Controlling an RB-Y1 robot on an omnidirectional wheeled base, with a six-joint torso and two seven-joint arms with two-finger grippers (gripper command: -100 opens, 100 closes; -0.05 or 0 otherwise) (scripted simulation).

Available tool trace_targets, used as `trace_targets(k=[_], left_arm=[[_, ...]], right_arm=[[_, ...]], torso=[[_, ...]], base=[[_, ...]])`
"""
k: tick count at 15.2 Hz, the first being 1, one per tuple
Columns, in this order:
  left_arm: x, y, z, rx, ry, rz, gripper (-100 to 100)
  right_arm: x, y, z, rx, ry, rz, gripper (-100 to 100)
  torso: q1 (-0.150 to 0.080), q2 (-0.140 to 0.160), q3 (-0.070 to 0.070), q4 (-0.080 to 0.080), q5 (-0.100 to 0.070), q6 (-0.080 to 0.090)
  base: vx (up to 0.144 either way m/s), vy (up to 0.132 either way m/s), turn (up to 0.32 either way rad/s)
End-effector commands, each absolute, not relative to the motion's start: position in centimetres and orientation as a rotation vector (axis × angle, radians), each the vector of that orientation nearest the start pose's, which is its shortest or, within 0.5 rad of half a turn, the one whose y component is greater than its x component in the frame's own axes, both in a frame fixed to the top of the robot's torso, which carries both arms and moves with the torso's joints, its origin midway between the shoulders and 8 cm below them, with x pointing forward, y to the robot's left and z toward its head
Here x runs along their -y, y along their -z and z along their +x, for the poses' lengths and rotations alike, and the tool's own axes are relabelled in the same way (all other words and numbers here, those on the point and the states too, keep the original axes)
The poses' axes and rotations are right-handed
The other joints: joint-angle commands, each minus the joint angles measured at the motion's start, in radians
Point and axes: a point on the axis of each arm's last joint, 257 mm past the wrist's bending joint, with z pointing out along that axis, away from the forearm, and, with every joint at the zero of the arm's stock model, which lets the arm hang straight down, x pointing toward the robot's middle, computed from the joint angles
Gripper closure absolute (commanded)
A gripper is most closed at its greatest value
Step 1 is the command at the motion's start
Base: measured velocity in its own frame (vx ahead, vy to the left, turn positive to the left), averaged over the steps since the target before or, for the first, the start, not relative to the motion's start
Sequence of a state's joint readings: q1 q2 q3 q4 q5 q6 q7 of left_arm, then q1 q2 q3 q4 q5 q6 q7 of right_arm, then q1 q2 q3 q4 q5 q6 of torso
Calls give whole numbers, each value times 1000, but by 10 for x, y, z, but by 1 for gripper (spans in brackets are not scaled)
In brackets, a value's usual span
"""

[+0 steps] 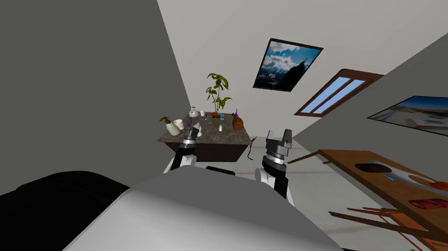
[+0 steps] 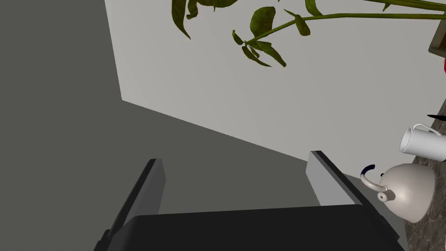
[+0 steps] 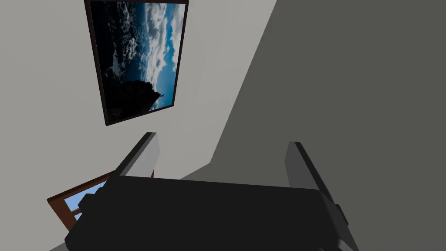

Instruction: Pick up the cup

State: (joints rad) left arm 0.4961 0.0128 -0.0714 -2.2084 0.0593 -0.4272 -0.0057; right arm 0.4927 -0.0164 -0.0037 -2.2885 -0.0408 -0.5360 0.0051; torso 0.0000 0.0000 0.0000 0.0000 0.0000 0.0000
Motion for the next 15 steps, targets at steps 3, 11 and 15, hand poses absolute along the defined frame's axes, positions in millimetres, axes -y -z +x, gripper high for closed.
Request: trace_targets(k=[3, 11, 15], left_arm=[[-271, 34, 380, -787, 1337, -803, -100], [-297, 57, 396, -933, 1251, -835, -100], [-308, 67, 403, -981, 1217, -862, -100]], right_arm=[[281, -38, 336, -564, -1334, 628, 0], [281, -38, 336, -564, -1334, 628, 0], [281, -38, 336, -564, -1334, 628, 0]], torso=[[1, 1, 0, 0, 0, 0], [2, 2, 1, 0, 1, 0], [3, 2, 1, 0, 1, 0]], base=[[-18, 17, -77], [-31, 26, -92], [-27, 26, -94]])
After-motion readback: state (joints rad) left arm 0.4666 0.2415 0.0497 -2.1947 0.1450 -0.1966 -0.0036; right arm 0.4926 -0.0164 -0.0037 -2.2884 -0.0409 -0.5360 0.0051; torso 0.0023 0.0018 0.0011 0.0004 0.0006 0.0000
